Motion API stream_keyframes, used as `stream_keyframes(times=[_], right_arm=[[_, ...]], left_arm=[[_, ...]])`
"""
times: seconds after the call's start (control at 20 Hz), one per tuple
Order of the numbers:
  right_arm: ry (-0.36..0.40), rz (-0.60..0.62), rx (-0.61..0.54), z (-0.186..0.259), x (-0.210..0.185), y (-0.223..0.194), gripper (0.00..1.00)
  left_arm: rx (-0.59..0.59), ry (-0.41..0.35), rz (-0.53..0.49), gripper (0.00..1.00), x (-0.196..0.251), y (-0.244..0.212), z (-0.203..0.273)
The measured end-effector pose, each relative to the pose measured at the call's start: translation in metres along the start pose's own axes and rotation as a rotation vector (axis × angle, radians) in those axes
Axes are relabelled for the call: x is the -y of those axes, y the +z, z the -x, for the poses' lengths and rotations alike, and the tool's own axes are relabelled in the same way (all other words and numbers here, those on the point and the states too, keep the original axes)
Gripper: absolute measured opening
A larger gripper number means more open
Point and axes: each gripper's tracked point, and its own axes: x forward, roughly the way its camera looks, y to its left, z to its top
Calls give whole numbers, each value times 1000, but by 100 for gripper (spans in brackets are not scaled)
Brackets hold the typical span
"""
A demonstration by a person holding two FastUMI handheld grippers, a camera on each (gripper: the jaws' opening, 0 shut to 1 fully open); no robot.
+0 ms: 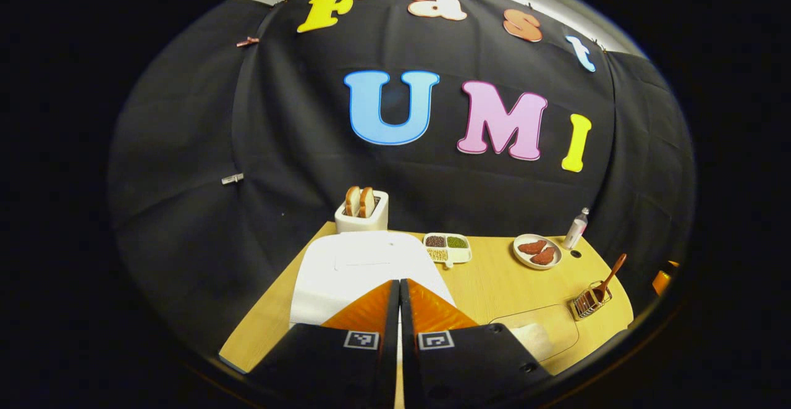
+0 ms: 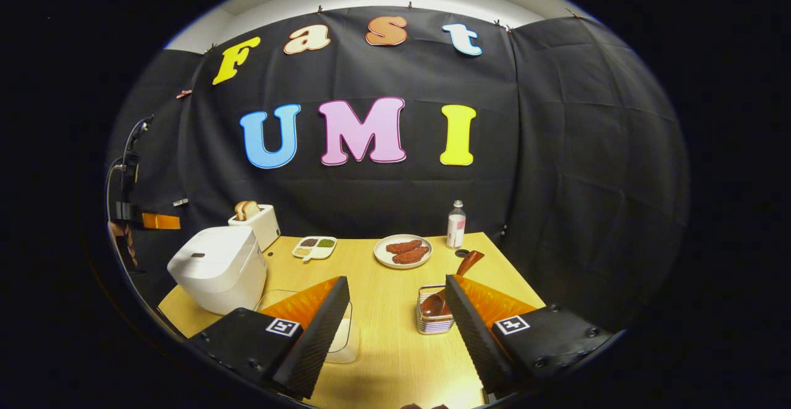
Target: Close the left gripper, press the button to open the rice cooker; take a wooden spoon from the chopstick holder with the right hand, scoop a spoonful of rice and pour it into the rice cooker, then put the wooden spoon back into the chopstick holder.
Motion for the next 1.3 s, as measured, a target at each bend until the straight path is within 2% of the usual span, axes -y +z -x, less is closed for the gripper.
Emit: stream_keyframes(times=[0.3,0.45,0.6,1.1,1.3], right_arm=[[-62,-13,-21,15,24,-11,98],[-93,-22,-34,24,32,-18,98],[-132,-29,-34,33,39,-22,98],[-150,-22,-57,63,16,-41,98],[-141,-17,-59,77,0,-48,98]], left_arm=[[-101,-42,55,5,-9,-32,-44],[-156,8,41,5,-29,-52,-62],[-194,-7,67,6,-30,-64,-67],[-168,-39,43,7,-31,-72,-67],[8,-23,70,6,-30,-23,-46]])
